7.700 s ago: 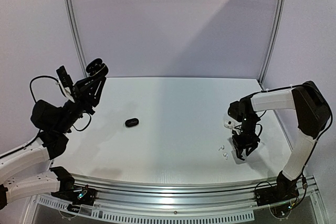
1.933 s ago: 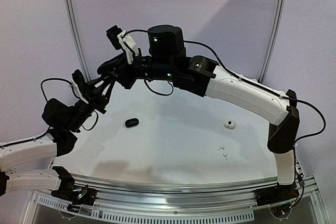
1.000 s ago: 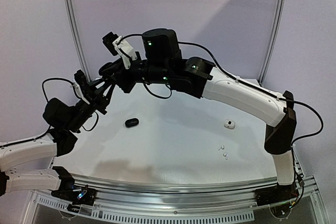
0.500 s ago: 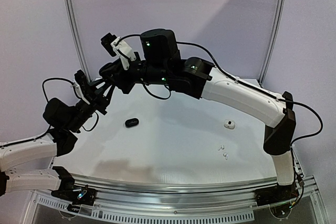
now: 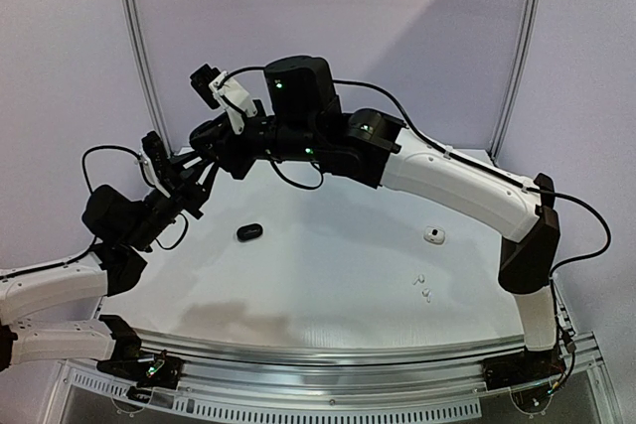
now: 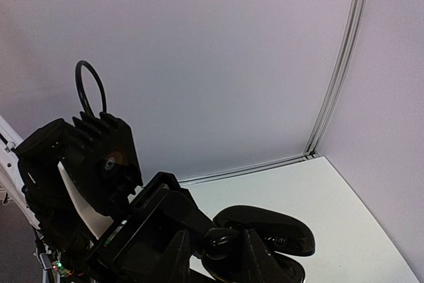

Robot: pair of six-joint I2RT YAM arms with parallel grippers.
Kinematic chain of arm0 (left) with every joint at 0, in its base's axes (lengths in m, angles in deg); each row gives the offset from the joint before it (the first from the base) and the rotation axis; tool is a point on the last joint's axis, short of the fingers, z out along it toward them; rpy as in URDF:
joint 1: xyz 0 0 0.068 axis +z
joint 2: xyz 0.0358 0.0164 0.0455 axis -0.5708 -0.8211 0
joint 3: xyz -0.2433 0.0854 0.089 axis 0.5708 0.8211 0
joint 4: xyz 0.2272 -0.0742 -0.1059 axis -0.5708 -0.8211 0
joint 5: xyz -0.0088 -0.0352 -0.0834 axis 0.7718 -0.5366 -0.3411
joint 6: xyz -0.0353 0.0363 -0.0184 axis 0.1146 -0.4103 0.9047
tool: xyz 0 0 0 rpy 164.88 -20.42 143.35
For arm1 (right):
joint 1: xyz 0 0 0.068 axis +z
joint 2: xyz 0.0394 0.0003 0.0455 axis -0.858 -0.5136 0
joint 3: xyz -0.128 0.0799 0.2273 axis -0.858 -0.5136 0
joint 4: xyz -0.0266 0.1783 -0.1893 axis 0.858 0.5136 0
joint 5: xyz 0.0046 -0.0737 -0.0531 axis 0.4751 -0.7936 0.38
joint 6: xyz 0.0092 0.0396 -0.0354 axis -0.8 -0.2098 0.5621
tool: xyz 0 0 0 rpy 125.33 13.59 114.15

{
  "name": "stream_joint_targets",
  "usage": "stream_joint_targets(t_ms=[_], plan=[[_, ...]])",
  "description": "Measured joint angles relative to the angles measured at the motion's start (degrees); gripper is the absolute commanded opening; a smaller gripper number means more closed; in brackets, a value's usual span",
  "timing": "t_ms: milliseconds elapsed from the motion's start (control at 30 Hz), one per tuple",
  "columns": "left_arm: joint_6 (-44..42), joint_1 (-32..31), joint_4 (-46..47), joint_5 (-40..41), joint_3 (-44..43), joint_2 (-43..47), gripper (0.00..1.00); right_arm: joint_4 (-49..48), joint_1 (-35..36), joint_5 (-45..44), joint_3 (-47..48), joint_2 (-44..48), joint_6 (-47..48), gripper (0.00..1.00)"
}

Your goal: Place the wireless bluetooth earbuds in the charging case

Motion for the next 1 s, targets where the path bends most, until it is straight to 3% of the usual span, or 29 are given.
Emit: stream_joint_targets(t_ms=[367, 1000], plan=[[0.74, 0.0, -0.02, -0.31, 0.0, 0.0, 0.0, 0.66, 0.07, -0.13, 0.0, -0.04, 0.0, 0.29], [1.68, 0.0, -0.46, -0.15, 0.0, 0.0, 0.0, 1.07, 0.63, -1.25, 0.0, -0.04, 0.61, 0.41]])
